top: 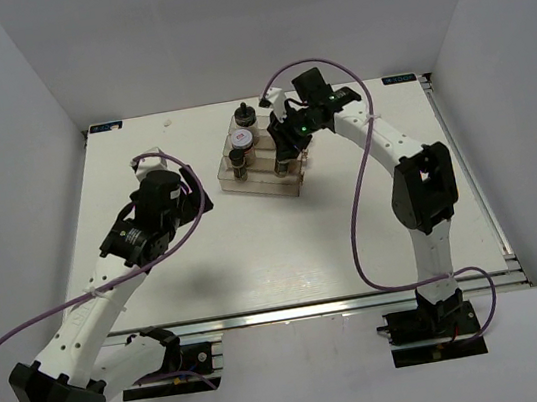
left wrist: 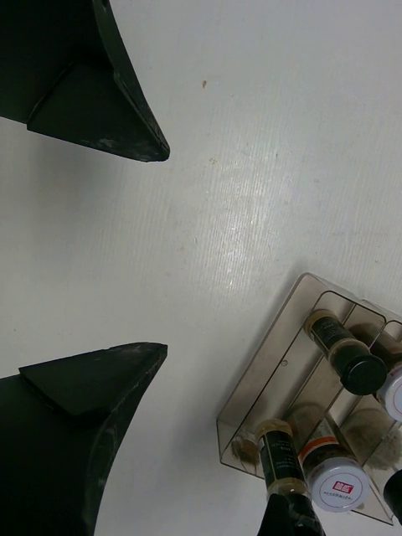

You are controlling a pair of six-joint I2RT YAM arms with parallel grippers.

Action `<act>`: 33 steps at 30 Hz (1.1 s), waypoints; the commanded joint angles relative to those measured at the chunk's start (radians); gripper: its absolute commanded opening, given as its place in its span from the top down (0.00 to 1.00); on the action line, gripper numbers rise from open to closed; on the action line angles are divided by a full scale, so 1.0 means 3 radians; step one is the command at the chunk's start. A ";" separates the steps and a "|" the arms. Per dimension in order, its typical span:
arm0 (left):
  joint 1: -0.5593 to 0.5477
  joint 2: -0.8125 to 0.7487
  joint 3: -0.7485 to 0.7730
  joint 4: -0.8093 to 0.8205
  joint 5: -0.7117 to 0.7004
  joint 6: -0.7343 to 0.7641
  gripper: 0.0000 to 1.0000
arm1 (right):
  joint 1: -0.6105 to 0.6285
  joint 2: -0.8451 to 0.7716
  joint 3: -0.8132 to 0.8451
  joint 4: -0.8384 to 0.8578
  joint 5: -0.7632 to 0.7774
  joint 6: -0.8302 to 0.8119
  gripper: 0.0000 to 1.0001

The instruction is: Organize the condiment bottles

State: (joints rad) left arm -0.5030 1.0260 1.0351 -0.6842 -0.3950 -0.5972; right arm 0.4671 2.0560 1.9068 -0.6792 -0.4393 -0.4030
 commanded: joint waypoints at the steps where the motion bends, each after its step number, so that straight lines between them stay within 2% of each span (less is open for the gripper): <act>1: 0.0020 -0.0050 -0.0014 0.0005 0.0018 -0.0050 0.02 | 0.0023 0.0014 -0.0046 0.0096 0.0022 -0.0068 1.00; 16: 0.0020 -0.0014 0.0042 -0.0020 0.0013 -0.0034 0.02 | 0.0049 0.0193 -0.0159 0.0173 0.0150 -0.0104 1.00; 19: 0.0020 -0.0030 0.0037 -0.0036 -0.0002 -0.0044 0.02 | 0.0059 0.0229 -0.0164 0.0152 0.0165 -0.0119 0.92; 26: 0.0020 -0.0071 0.0016 -0.0041 -0.0002 -0.0060 0.02 | 0.0089 0.0239 -0.0184 0.0111 0.0211 -0.0150 0.61; 33: 0.0020 -0.0091 0.0021 -0.0051 -0.0002 -0.0055 0.02 | 0.0105 0.0224 -0.0220 0.0106 0.0247 -0.0155 0.39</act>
State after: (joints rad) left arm -0.5030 1.0275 1.0328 -0.6922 -0.3923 -0.6064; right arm 0.4927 2.1223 1.8492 -0.6552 -0.3683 -0.4366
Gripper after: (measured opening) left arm 0.981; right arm 0.589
